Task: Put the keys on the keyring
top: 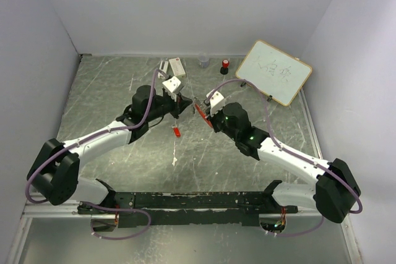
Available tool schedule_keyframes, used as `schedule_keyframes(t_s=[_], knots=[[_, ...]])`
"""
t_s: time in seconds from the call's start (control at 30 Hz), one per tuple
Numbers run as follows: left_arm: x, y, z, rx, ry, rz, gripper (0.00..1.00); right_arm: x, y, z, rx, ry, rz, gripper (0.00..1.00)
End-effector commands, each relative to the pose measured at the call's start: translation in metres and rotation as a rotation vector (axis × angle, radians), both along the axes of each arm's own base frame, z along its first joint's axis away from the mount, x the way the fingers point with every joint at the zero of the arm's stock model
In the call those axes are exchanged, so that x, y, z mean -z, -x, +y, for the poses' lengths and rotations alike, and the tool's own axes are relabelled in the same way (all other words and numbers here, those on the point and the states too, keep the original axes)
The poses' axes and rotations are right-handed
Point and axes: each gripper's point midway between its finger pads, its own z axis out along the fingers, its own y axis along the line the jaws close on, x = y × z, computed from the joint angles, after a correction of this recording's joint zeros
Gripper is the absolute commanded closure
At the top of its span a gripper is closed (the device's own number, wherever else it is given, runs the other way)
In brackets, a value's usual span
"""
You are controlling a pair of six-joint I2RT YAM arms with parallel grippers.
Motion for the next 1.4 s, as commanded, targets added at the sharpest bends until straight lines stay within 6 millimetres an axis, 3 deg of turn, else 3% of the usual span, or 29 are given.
schedule_keyframes(t_s=[0.0,1.37], knots=[[-0.026,-0.004,-0.01,0.016,0.056,-0.04,0.93,-0.011,-0.002,-0.001,0.0,-0.023,-0.059,1.0],[-0.01,-0.018,-0.017,-0.056,0.0,0.003,0.93,-0.015,0.002,-0.001,-0.005,-0.022,-0.085,1.0]])
